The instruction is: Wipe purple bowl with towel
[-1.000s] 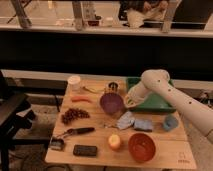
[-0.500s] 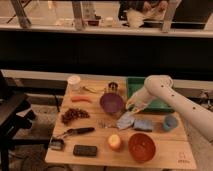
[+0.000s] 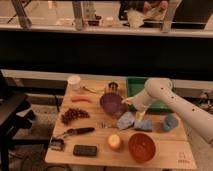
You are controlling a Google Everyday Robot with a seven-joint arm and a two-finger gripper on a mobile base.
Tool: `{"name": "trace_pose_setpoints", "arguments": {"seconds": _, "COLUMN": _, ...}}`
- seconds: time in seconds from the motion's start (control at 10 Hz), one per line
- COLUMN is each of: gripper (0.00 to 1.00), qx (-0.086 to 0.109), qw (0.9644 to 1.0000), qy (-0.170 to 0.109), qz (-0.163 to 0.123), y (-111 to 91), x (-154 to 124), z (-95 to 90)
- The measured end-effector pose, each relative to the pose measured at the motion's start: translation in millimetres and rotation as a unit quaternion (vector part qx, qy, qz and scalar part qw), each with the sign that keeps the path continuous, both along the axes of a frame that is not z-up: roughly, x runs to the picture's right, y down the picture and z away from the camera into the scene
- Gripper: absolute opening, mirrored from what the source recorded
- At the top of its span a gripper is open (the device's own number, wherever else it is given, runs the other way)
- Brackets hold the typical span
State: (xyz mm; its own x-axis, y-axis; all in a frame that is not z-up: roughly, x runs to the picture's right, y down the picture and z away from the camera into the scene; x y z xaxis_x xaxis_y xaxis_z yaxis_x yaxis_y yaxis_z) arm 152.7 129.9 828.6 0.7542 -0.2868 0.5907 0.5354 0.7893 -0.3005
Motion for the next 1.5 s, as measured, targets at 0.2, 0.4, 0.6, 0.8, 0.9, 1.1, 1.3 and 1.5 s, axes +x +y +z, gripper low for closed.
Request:
{"name": "trace_pose_setpoints", "arguments": {"seconds": 0.2, "gripper": 0.80, "qx": 0.001, "qw": 1.0000, "qy": 0.004, "qz": 0.008, "y": 1.3, "x": -2.7, "z": -4.0}}
{"name": "trace_pose_setpoints", "arguments": {"seconds": 0.4, "gripper": 0.80, "qx": 0.007, "qw": 0.9998, "qy": 0.014, "qz": 0.015, "y": 0.4, "x": -6.2, "z": -13.5}}
{"name": "trace_pose_setpoints", "arguments": {"seconds": 0.6, "gripper": 0.80, "qx": 0.013, "qw": 0.9995, "qy": 0.022, "qz": 0.017, "y": -0.7, "x": -13.2, "z": -23.4}}
{"name": "trace_pose_setpoints", "arguments": {"seconds": 0.8, "gripper": 0.80, "qx": 0.014, "qw": 0.9994, "qy": 0.026, "qz": 0.018, "y": 0.7, "x": -16.2, "z": -29.5}}
{"name": "trace_pose_setpoints", "arguments": {"seconds": 0.9, "gripper": 0.80, "qx": 0.012, "qw": 0.9994, "qy": 0.027, "qz": 0.019, "y": 2.8, "x": -17.3, "z": -31.4}}
{"name": "trace_pose_setpoints", "arguments": {"seconds": 1.1, "gripper": 0.73, "qx": 0.003, "qw": 0.9993, "qy": 0.028, "qz": 0.023, "y": 8.2, "x": -18.3, "z": -29.7}}
{"name": "trace_pose_setpoints", "arguments": {"seconds": 1.3, "gripper": 0.60, "qx": -0.008, "qw": 0.9992, "qy": 0.027, "qz": 0.028, "y": 13.9, "x": -18.0, "z": -23.8}}
{"name": "trace_pose_setpoints", "arguments": {"seconds": 1.5, "gripper": 0.56, "qx": -0.016, "qw": 0.9991, "qy": 0.026, "qz": 0.031, "y": 18.1, "x": -16.7, "z": -19.0}}
